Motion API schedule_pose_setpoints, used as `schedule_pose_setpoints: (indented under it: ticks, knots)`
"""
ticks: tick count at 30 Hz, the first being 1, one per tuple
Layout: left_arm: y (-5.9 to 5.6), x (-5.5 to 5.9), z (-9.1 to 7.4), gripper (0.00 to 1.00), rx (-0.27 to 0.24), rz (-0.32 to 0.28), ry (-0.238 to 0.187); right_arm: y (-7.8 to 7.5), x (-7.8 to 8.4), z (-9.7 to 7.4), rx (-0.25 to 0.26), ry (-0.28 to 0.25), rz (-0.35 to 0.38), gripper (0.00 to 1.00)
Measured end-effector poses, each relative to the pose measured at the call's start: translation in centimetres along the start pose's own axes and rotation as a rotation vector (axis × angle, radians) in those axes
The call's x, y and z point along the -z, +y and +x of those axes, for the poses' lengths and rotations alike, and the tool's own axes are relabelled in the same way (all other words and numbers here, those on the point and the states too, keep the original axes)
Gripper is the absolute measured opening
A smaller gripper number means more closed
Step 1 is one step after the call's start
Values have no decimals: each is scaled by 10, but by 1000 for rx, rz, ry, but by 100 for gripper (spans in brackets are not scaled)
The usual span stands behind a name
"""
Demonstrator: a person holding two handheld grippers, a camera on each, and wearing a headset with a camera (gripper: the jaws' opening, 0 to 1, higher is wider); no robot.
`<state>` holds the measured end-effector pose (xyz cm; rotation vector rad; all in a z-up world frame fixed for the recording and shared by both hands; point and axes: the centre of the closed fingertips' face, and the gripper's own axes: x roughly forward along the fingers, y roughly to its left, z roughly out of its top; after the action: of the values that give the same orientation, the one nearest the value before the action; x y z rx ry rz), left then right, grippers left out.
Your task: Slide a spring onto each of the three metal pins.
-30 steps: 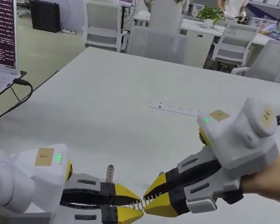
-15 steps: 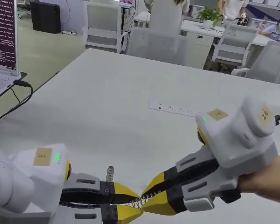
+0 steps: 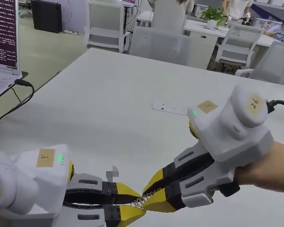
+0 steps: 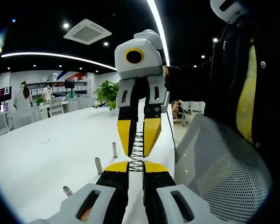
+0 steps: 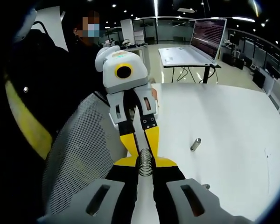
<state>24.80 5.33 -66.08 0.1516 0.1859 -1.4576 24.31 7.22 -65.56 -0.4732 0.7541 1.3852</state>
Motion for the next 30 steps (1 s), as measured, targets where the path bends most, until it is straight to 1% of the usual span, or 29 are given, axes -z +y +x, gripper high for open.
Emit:
schedule_pose_setpoints:
  ticks: [4,11,14,17,21,24,30]
  knots:
    - [1,2,2,3,-1,-7,7,-1,3,1,5,39,-6,8]
    - [3,3,1,6,-7,-12,11,-3,7,0,5,76,-19,8]
    - [3,3,1,10,-9,-14,9,-4,10,0,11,93,-24,8]
    - [4,6,1,13,-14,-16,16,-6,14,-1,18,102,-22,8]
    - [7,7,0,23,-27,-29,11,-8,18,-3,27,116,-17,8]
    - [9,11,-1,24,-36,-31,23,-10,23,-5,38,128,-16,8]
    - [13,21,-3,35,-59,-31,52,-14,29,-9,51,147,-10,8]
